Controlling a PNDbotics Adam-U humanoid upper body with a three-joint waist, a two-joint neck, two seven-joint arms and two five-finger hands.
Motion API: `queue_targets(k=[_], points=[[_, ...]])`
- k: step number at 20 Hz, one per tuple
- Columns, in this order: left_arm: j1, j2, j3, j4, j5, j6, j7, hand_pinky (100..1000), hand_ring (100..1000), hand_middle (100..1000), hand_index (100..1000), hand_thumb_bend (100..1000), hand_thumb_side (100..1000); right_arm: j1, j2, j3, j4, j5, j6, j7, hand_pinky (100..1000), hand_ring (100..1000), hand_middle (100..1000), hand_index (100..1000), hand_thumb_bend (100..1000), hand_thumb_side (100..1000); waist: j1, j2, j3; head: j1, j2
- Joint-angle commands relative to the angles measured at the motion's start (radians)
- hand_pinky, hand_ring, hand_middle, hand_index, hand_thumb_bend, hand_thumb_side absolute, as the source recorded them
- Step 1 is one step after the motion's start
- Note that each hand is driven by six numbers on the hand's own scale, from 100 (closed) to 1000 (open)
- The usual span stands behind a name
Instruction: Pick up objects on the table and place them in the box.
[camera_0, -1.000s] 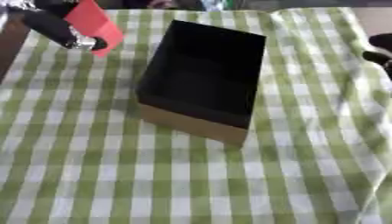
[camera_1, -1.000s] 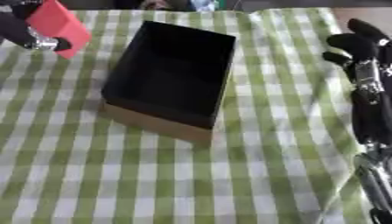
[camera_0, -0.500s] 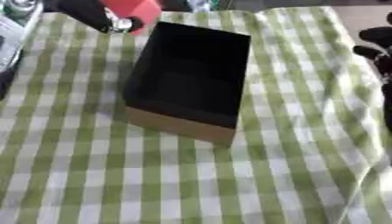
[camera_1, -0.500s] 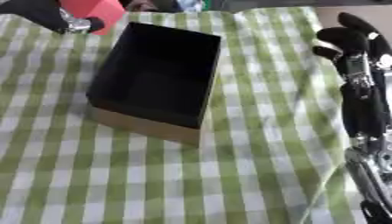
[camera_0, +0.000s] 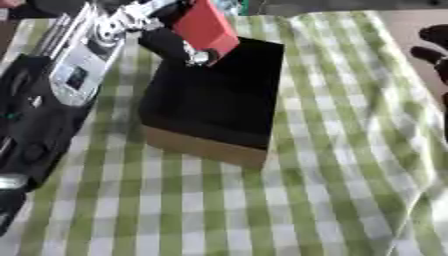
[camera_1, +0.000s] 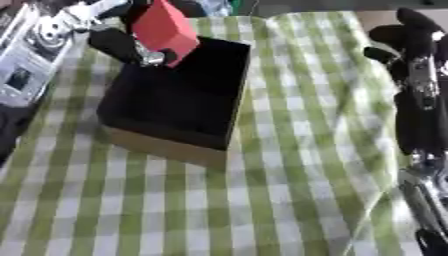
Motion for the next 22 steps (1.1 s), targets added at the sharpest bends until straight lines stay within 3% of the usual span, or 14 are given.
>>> queue_targets(k=[1, 8, 12, 14, 15, 16, 17, 19, 22], points=[[-0.01, -0.016, -0.007, 0.007, -0.04, -0.014, 0.019, 606, 451, 382, 487, 100, 437, -0.012, -0.008, -0.009, -0.017, -0.008, 0.002, -0.004, 773, 813, 683, 858, 100, 691, -0.014, -0.019, -0.002, 0.005, -0.009], [0.0, -0.045, -0.026, 0.038, -0.087, -0.046, 0.023, 607, 467, 401, 512, 100, 425, -0.015, 0.0, -0.007, -0.017, -0.01, 0.009, -0.001, 774, 812, 682, 858, 100, 688, -0.012, -0.019, -0.008, 0.011, -0.008], [0.008, -0.053, -0.037, 0.068, -0.122, -0.068, 0.003, 620, 517, 457, 597, 100, 439, -0.015, 0.003, -0.007, -0.017, -0.011, 0.011, -0.001, 774, 812, 682, 856, 100, 688, -0.011, -0.019, -0.011, 0.011, -0.008], [0.013, -0.055, -0.042, 0.079, -0.134, -0.086, -0.016, 640, 566, 510, 677, 236, 524, -0.013, 0.004, -0.007, -0.017, -0.01, 0.012, -0.001, 774, 812, 682, 856, 100, 688, -0.011, -0.02, -0.011, 0.011, -0.007], [0.015, -0.055, -0.045, 0.081, -0.139, -0.097, -0.029, 663, 614, 555, 731, 406, 593, -0.012, 0.004, -0.008, -0.017, -0.009, 0.013, -0.001, 774, 812, 682, 857, 100, 687, -0.01, -0.02, -0.011, 0.01, -0.007], [0.017, -0.053, -0.047, 0.08, -0.144, -0.107, -0.041, 670, 630, 575, 750, 462, 613, -0.011, 0.004, -0.008, -0.017, -0.009, 0.013, -0.002, 774, 812, 682, 857, 100, 687, -0.01, -0.02, -0.01, 0.009, -0.006], [0.018, -0.051, -0.048, 0.078, -0.15, -0.115, -0.051, 697, 701, 657, 828, 656, 691, -0.011, 0.004, -0.008, -0.017, -0.008, 0.014, -0.002, 774, 812, 682, 857, 100, 686, -0.009, -0.02, -0.01, 0.008, -0.006], [0.02, -0.046, -0.049, 0.071, -0.168, -0.121, -0.065, 723, 752, 718, 877, 745, 714, -0.01, 0.004, -0.008, -0.017, -0.008, 0.015, -0.003, 774, 812, 682, 857, 100, 686, -0.009, -0.021, -0.008, 0.008, -0.006], [0.023, -0.037, -0.048, 0.054, -0.194, -0.121, -0.075, 742, 780, 747, 909, 798, 737, -0.008, 0.003, -0.009, -0.017, -0.007, 0.014, -0.003, 774, 812, 682, 857, 100, 686, -0.01, -0.022, -0.006, 0.006, -0.005]])
